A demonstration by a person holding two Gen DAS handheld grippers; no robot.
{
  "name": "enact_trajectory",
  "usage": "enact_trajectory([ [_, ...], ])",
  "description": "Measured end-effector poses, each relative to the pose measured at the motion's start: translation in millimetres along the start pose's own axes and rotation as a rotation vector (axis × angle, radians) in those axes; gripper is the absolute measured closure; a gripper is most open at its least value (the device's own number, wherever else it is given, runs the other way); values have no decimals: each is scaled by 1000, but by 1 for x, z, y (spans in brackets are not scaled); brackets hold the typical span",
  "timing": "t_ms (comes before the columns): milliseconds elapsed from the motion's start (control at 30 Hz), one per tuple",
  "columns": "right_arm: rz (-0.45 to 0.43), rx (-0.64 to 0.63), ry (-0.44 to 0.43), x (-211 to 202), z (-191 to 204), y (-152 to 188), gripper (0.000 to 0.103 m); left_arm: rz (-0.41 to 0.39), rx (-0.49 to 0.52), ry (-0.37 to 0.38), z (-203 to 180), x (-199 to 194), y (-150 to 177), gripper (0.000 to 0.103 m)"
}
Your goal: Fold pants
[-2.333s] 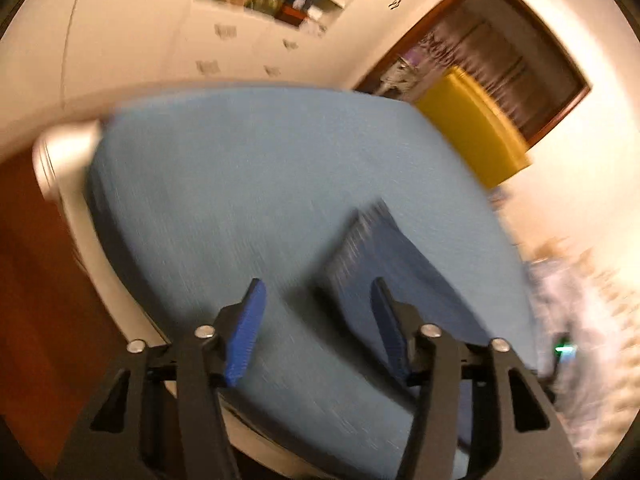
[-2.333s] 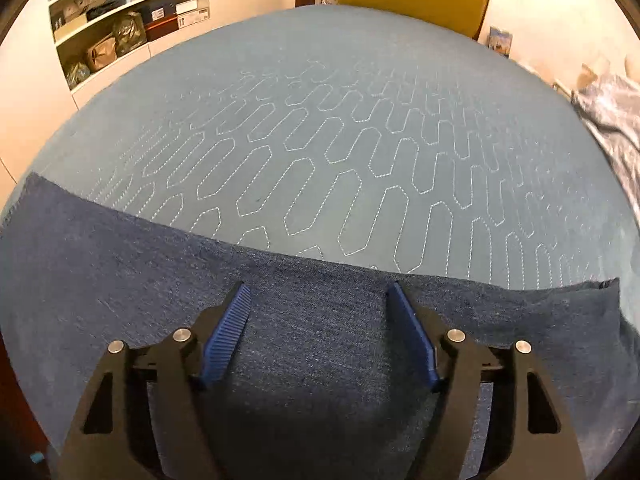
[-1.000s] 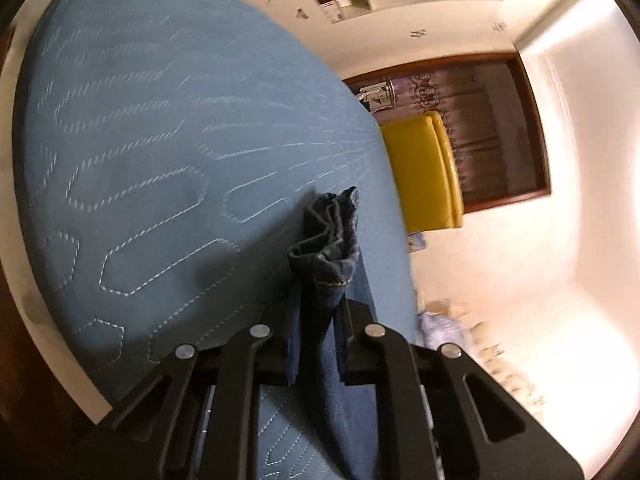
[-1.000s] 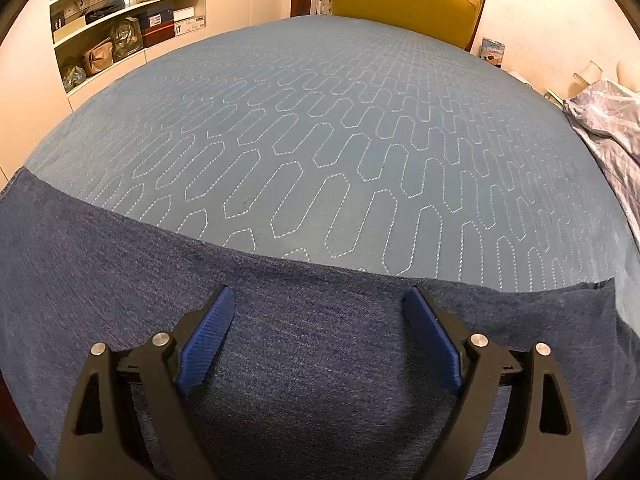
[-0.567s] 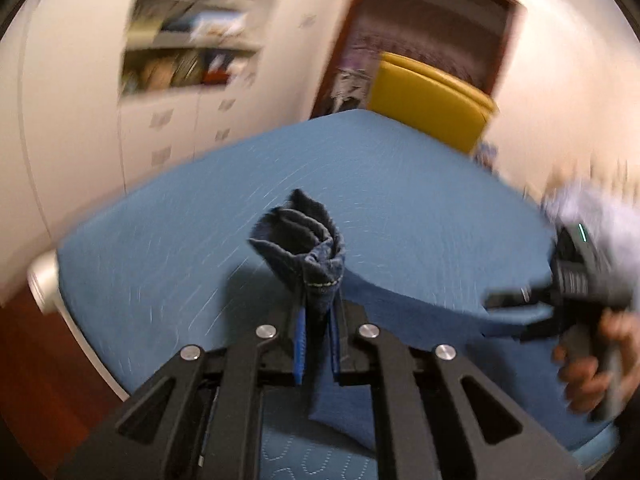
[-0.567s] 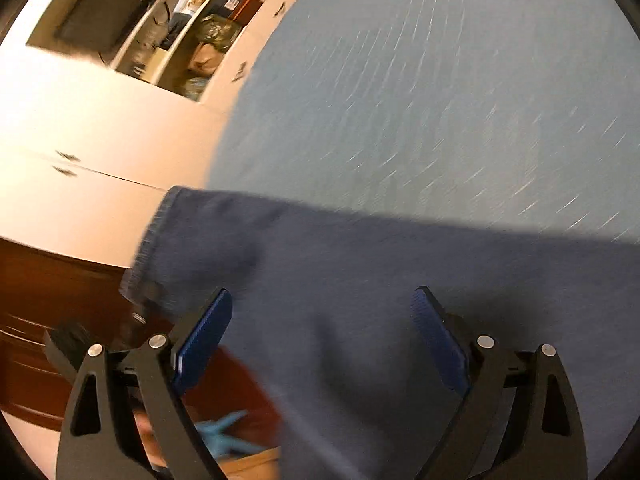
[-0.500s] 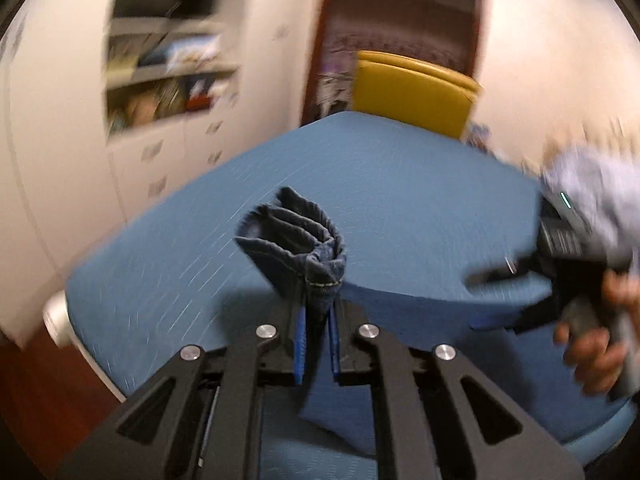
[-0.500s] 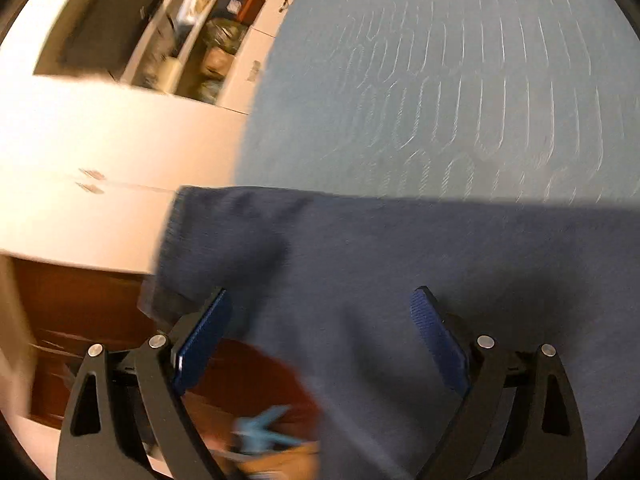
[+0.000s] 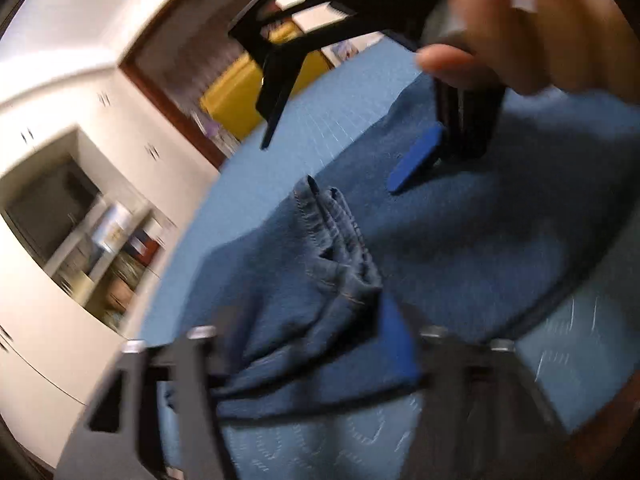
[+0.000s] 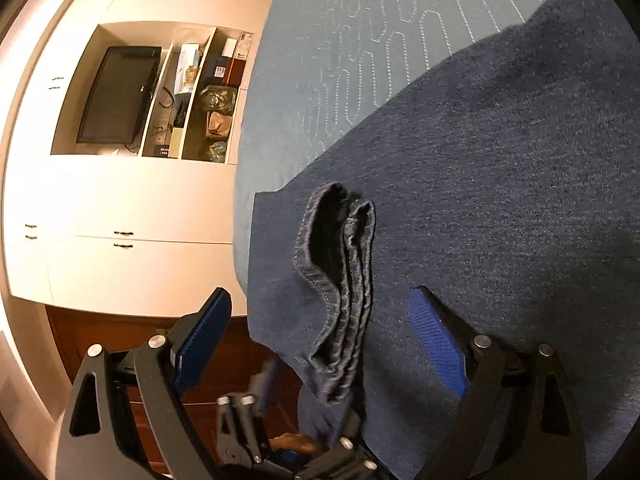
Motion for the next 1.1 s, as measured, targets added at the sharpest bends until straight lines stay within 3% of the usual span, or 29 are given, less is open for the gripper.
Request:
enact_trajectory([
  [100,8,-15,50,8,1,0,14,-18,75,-87,4,-4,4,34],
  [200,6,-31,73,14,3,-2,14,-11,109,-88,7,0,8,35],
  [367,12,-13,58,16,1,-4,14,-11,112,95,-7,3,-1,36],
  [467,22,-7,60,13,-5,-5,14,12,5,301,2,10,-1,40],
  [567,23,-24,100,12,-8,-4,14,37,-78,411,9,15,2,55],
  [667,22,-45,151,16,-3,-5,12,10,-39,389,4,12,3,57],
  [800,27,-46,180,20,0,-8,12,10,-80,415,3,16,-1,45],
  [867,28,-38,178,21,0,-11,12,23,-70,434,-3,24,-2,63],
  [933,29,-37,182,22,0,-14,12,9,-19,398,-10,17,-3,75],
  [1100,23,-33,195,26,-1,-20,12,-30,104,261,-19,9,4,77],
])
Point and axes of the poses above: each gripper's, at about its wrist camera, not at the fingertips, and x roughly the way its jaws point, z to its left, y to its underside, the point moved 10 cm from there along x, roughly the way its jaws point, and after that the axes turned 9 degrees about z, right-handed, at the moved point
